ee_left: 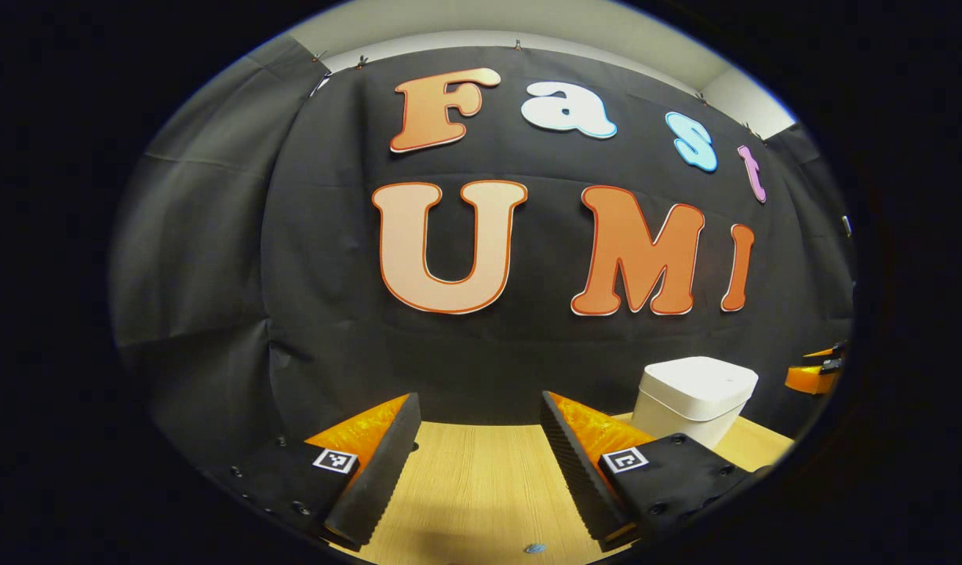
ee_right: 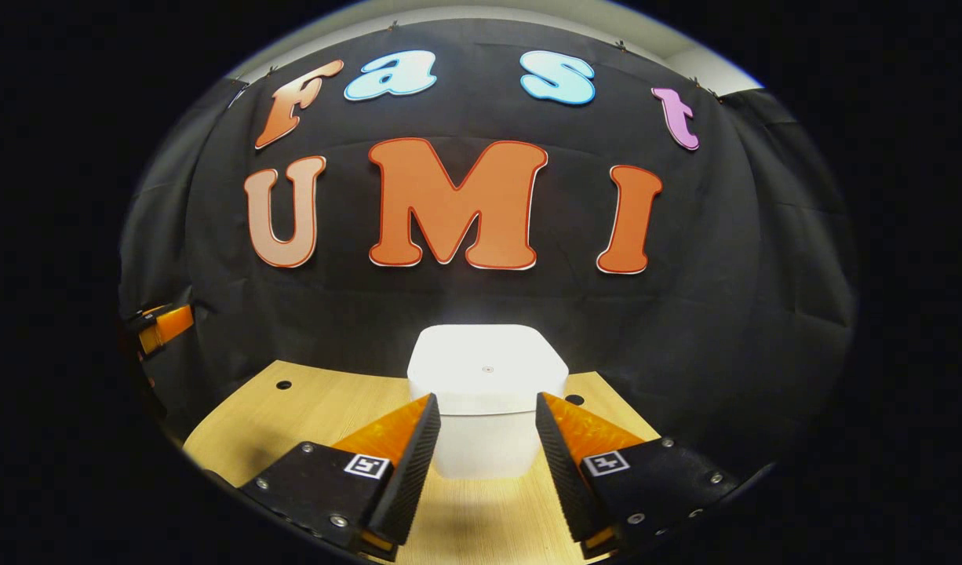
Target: Press the lid of the desktop garbage bin to open it, pick up the crumpled paper on the desktop and throw it into the bin, then pick up the pop can on the desktop and drop it into the bin, and finally close the garbage bin lid.
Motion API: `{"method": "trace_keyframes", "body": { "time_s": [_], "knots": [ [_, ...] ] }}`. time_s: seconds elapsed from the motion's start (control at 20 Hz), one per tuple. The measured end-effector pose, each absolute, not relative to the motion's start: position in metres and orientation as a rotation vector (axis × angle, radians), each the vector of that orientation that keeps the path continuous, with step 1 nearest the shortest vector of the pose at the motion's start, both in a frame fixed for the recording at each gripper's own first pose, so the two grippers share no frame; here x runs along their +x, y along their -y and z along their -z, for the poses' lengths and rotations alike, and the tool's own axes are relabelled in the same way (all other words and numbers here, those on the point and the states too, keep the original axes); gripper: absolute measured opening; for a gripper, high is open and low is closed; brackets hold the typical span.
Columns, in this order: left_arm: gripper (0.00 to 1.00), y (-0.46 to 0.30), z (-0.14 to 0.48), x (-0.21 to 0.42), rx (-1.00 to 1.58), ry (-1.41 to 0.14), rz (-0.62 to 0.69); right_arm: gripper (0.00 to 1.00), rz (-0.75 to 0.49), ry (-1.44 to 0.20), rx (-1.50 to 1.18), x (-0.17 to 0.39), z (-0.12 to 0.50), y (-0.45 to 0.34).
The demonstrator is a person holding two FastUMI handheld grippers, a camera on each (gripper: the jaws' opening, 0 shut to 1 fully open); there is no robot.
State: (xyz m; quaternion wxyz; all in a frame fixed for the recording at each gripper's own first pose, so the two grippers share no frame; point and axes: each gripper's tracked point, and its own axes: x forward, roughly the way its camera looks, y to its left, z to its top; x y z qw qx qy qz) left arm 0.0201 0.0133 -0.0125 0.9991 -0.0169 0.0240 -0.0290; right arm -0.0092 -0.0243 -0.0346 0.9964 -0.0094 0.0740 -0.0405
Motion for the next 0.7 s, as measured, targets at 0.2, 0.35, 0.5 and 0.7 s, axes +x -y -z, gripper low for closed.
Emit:
{"method": "trace_keyframes", "body": {
  "time_s": [0.2, 0.35, 0.5, 0.7],
  "knots": [
    [0.98, -0.016, 0.014, 0.021, -0.036, -0.049, 0.058, 0.41, 0.093, -0.153, -0.019, -0.006, 0.034, 0.029],
    [0.96, -0.022, 0.013, 0.021, -0.028, -0.04, 0.048, 0.14, 0.103, -0.165, -0.019, -0.003, 0.035, 0.035],
    [0.98, -0.022, 0.013, 0.022, -0.027, -0.042, 0.053, 0.01, 0.106, -0.17, -0.006, -0.001, 0.03, 0.038],
    [0.98, -0.02, 0.013, 0.025, -0.027, -0.043, 0.063, 0.01, 0.07, -0.213, -0.018, 0.01, 0.027, 0.035]
  ]
}}
